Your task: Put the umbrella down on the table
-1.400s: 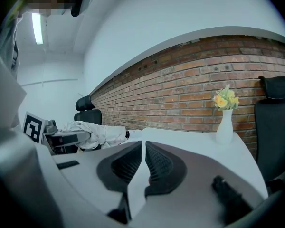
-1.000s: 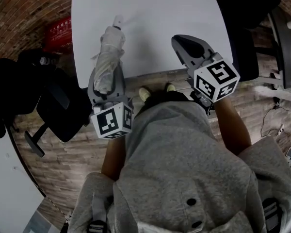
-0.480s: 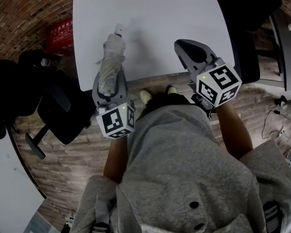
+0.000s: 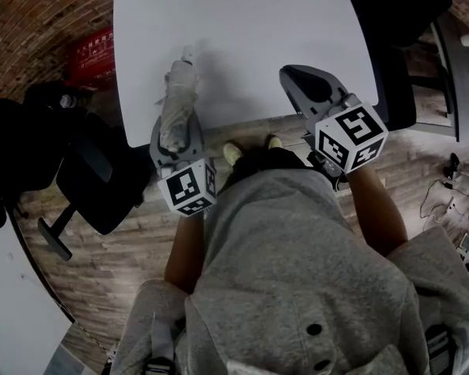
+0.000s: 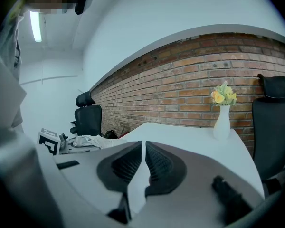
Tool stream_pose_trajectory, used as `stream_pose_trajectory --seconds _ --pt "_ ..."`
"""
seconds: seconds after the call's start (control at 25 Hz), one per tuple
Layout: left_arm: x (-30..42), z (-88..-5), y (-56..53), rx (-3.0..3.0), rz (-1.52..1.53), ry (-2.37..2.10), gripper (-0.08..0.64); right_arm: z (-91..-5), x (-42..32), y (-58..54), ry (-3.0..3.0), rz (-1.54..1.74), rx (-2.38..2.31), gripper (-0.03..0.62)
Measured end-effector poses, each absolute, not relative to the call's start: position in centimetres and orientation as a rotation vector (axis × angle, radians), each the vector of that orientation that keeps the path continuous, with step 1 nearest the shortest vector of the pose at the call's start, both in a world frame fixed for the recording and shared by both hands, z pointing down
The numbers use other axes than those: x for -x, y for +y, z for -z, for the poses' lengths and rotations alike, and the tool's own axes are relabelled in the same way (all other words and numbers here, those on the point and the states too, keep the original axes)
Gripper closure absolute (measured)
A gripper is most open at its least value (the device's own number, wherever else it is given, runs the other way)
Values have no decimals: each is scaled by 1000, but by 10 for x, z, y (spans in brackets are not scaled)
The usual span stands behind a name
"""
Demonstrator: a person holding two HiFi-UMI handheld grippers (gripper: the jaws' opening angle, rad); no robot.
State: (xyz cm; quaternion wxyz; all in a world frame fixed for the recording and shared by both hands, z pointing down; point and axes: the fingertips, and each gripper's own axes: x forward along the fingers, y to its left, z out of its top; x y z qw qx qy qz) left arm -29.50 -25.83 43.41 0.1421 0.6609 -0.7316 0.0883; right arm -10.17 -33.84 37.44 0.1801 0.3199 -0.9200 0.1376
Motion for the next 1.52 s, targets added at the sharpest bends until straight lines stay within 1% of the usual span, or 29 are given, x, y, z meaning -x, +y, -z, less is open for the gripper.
stream_pose_trajectory --seconds 0.48,0.88,1.32,1.52 --pt "306 -467 -255 -1852 -255 -2090 336 -384 102 -326 -2565 -372 -923 554" --pt "303 -474 -254 -1871 -250 -2086 334 -386 97 -320 -2555 -379 -930 554" --pt "301 -509 -257 -1835 -275 -2011 315 -390 94 -319 -2548 -385 -931 554" --pt "300 -531 -255 -1803 -333 -1979 306 -392 94 -320 -2541 -394 -933 554"
